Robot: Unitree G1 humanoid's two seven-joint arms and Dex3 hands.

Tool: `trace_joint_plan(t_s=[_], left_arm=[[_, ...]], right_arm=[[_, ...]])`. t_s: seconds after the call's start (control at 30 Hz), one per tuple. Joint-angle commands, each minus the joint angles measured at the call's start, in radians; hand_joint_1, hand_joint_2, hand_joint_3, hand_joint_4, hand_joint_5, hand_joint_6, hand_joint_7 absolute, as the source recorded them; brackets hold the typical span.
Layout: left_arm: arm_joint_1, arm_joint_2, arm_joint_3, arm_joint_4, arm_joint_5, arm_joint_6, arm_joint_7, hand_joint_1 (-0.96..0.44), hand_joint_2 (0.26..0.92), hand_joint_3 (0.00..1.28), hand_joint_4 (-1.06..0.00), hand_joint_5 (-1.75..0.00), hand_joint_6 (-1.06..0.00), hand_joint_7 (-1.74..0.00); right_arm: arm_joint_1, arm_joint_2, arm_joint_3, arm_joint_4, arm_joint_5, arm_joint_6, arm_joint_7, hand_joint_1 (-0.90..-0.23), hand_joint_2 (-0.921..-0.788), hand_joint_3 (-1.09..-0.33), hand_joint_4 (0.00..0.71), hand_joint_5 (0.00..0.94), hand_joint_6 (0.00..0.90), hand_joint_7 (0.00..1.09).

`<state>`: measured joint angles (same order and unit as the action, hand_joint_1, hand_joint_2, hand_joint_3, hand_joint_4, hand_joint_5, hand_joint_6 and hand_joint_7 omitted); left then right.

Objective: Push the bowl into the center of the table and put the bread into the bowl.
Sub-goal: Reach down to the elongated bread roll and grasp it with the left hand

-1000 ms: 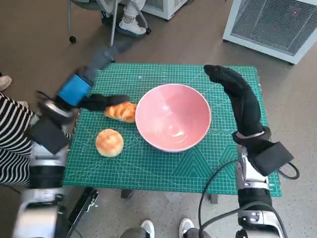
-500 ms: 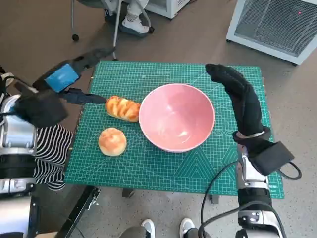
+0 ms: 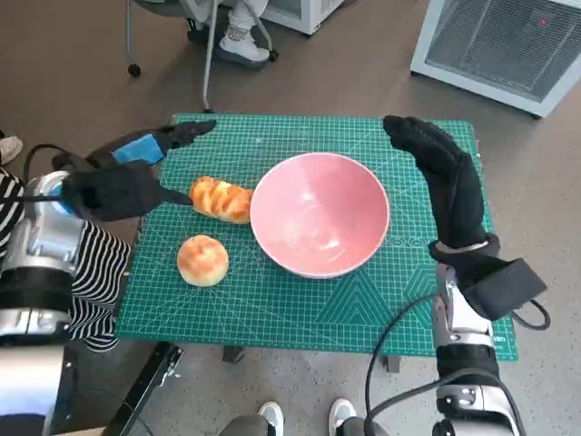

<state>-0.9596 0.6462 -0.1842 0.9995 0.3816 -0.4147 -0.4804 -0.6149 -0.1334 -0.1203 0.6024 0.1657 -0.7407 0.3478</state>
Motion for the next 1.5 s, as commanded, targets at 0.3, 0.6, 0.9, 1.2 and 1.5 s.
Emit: trace_joint_plan(t_s=[0.3,0.6,0.9,1.2,1.5], left_arm=[[-0.107,-0.078,-0.094,0.178,0.078,-0.018,0.060,-0.10,0.778,0.01,-0.08,0.00,-0.23,-0.01],[-0.146,-0.127,-0.160,0.254,0.142,0.050,0.120,-0.10,0.782,0.01,-0.09,0.00,-0.24,-0.01],[-0.159,-0.178,-0.202,0.308,0.186,0.140,0.165,-0.10,0.787,0.01,-0.11,-0.01,-0.25,-0.01],[-0.151,-0.221,-0.261,0.333,0.242,0.203,0.224,-0.07,0.797,0.01,-0.18,-0.02,-0.34,-0.03],[-0.135,-0.239,-0.324,0.343,0.306,0.227,0.295,-0.02,0.853,0.02,-0.42,-0.04,-0.58,-0.06]], right_arm=[[0.024,-0.001,-0.004,0.016,0.023,0.020,0.009,-0.818,-0.921,-0.763,0.166,0.002,-0.001,0.55],[0.034,-0.005,-0.004,0.008,0.027,0.020,0.012,-0.815,-0.921,-0.762,0.170,0.004,-0.001,0.54],[0.039,-0.013,-0.003,0.006,0.026,0.018,0.012,-0.809,-0.921,-0.762,0.169,0.003,-0.001,0.54],[0.048,-0.017,-0.001,-0.002,0.021,0.016,0.007,-0.808,-0.921,-0.761,0.171,0.003,-0.001,0.54],[0.058,-0.022,-0.002,-0.013,0.014,0.019,-0.003,-0.804,-0.921,-0.759,0.172,0.003,-0.001,0.55]])
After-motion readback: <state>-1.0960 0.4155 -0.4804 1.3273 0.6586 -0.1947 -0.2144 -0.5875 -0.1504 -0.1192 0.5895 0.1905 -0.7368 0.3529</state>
